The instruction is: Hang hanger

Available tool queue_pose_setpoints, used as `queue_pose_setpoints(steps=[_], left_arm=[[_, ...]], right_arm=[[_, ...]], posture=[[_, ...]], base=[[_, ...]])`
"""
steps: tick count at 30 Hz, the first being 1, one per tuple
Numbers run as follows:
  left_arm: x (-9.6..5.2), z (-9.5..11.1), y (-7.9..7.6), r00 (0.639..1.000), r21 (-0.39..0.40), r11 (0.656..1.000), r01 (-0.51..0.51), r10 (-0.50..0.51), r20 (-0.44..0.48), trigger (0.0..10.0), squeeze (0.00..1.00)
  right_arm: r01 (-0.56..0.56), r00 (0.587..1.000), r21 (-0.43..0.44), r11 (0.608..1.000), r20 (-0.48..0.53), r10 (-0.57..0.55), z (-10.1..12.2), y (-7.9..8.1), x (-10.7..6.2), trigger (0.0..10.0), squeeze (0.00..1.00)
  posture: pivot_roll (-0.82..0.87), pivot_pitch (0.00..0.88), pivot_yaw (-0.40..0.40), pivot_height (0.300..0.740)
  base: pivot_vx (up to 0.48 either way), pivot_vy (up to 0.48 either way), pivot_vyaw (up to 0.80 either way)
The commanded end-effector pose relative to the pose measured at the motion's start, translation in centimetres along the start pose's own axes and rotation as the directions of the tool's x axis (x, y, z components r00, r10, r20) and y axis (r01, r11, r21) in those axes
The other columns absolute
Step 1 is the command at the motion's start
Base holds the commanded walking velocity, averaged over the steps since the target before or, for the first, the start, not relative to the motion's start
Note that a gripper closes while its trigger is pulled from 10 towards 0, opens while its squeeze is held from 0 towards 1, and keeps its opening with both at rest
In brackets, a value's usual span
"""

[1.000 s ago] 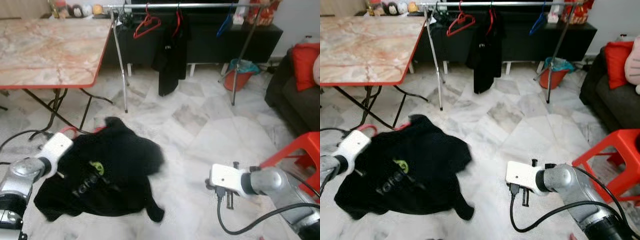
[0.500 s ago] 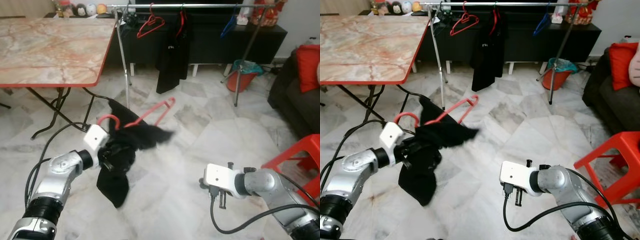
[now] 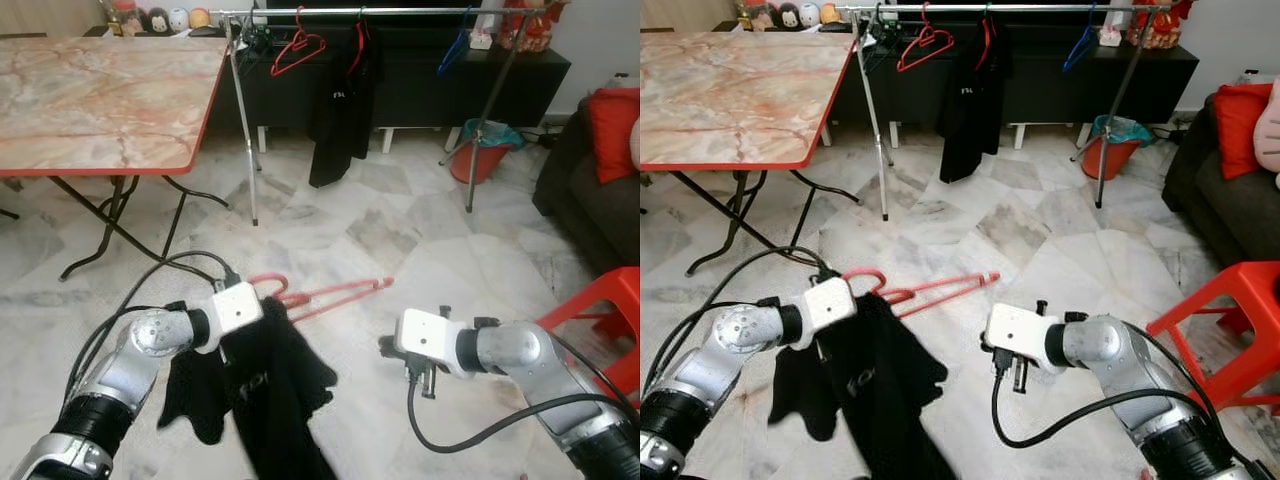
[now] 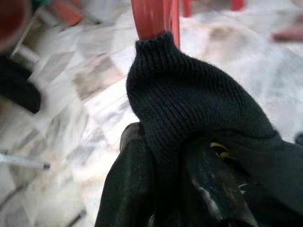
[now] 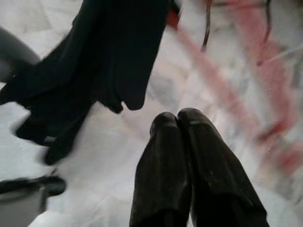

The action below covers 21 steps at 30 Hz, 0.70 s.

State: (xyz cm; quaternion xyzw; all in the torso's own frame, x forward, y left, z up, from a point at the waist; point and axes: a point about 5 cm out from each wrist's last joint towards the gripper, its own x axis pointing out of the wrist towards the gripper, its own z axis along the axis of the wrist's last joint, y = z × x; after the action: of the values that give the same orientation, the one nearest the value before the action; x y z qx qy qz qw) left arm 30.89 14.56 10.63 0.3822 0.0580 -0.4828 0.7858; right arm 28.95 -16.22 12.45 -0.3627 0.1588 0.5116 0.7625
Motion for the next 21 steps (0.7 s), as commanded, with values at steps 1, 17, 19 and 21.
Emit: queue_pose_setpoints(steps=[1,17,19,21], left_arm=[[0.3,1.5,0.5,0.999,0.083,0.996,0.013,-0.016,0.038,10.0,0.00],[2.6,3.0,-2.3,0.968,0.115,0.967,0.229,-0.238,0.076,10.0,0.00],[2.6,3.2,-2.3,0.966,0.100,0.967,0.233,-0.242,0.088,10.0,0.00],[2.6,3.2,-2.2,0.966,0.101,0.967,0.234,-0.243,0.088,10.0,0.00]], right_arm=[[0.013,0.999,-0.015,1.000,0.036,-0.013,0.6,-0.6,-0.6,10.0,0.00],[-0.135,0.986,-0.050,0.990,0.094,0.139,2.0,0.0,1.0,10.0,1.00],[-0.145,0.984,-0.049,0.988,0.100,0.149,2.1,0.1,1.1,10.0,1.00],[-0.147,0.983,-0.052,0.988,0.103,0.152,2.2,0.2,1.2,10.0,1.00]], posture=[[0.01,0.055,-0.014,0.740],[0.01,0.070,-0.017,0.740],[0.01,0.070,-0.017,0.740],[0.01,0.070,-0.017,0.740]], base=[[0.000,0.000,0.00],[0.000,0.000,0.00],[0.000,0.000,0.00],[0.000,0.000,0.00]])
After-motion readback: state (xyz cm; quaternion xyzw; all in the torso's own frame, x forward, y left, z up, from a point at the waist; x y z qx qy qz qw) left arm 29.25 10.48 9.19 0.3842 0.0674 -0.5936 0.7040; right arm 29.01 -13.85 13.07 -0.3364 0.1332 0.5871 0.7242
